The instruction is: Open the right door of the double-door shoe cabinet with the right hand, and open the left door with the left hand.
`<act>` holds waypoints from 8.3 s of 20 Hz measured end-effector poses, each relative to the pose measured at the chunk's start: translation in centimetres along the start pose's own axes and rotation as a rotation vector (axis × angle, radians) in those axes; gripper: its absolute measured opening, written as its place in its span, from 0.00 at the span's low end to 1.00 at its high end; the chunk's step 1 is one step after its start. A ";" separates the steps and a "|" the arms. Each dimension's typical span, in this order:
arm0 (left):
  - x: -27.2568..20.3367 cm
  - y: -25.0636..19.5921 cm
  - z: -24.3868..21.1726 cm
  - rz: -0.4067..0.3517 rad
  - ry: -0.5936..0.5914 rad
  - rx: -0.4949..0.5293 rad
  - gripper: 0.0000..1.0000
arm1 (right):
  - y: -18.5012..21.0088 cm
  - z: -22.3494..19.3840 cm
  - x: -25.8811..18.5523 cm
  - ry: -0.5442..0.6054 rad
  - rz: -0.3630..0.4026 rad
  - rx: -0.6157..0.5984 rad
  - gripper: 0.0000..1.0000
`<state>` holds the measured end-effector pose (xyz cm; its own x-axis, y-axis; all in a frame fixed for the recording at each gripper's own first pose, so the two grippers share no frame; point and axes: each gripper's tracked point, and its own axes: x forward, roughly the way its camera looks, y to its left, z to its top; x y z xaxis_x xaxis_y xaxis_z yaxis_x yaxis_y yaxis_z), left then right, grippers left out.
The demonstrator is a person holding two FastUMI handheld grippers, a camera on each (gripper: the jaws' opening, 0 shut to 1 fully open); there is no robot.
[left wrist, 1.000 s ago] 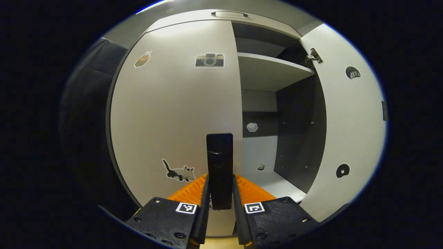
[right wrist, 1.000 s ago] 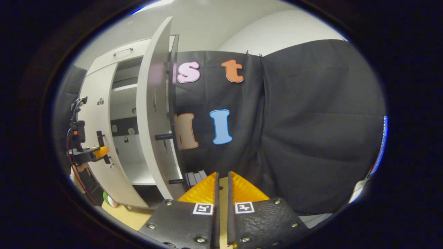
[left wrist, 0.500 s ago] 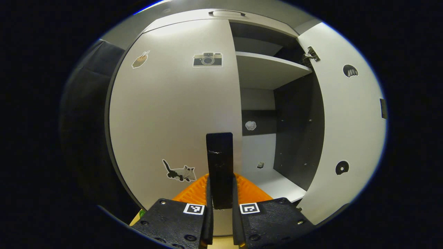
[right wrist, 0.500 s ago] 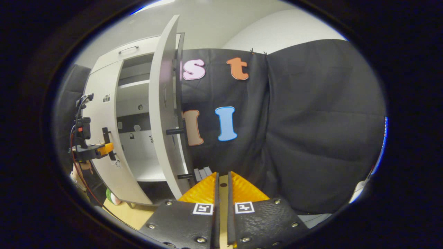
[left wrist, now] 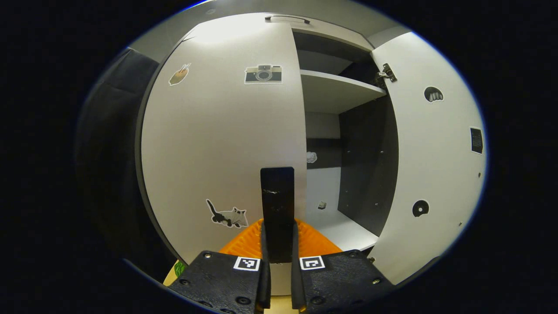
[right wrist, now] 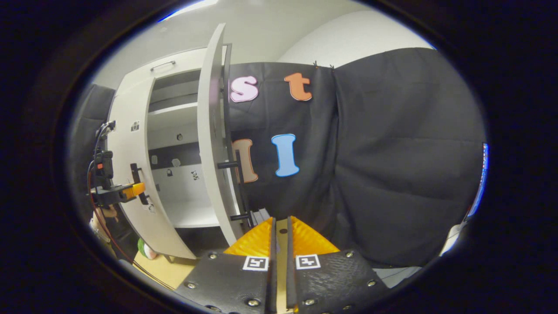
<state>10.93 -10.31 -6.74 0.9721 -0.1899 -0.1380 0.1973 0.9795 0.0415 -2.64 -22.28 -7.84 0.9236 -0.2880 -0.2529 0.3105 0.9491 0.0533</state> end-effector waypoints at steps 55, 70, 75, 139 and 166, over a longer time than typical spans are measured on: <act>-14.9 9.9 -1.2 0.097 -0.004 -0.003 0.01 | 19.2 -2.2 -1.3 -0.009 0.422 -0.069 0.08; -16.5 16.9 -1.5 0.237 0.028 -0.033 0.00 | 22.2 -2.7 -0.1 0.007 0.494 -0.070 0.08; -16.5 18.5 -1.3 0.255 0.017 -0.086 0.00 | 23.3 -3.2 0.6 0.020 0.517 -0.072 0.08; -6.6 0.5 6.4 -0.093 -0.073 -0.059 0.00 | 28.8 6.5 1.8 -0.112 0.364 -0.005 0.08; -6.7 0.4 6.3 -0.106 -0.086 -0.094 0.70 | 30.1 6.2 1.8 -0.127 0.352 -0.030 0.96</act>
<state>5.32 -9.09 0.40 0.9545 -0.2935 -0.0517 0.2903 0.9549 -0.0617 9.77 4.95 -0.72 0.9938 0.0446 -0.1021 -0.0358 0.9956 0.0866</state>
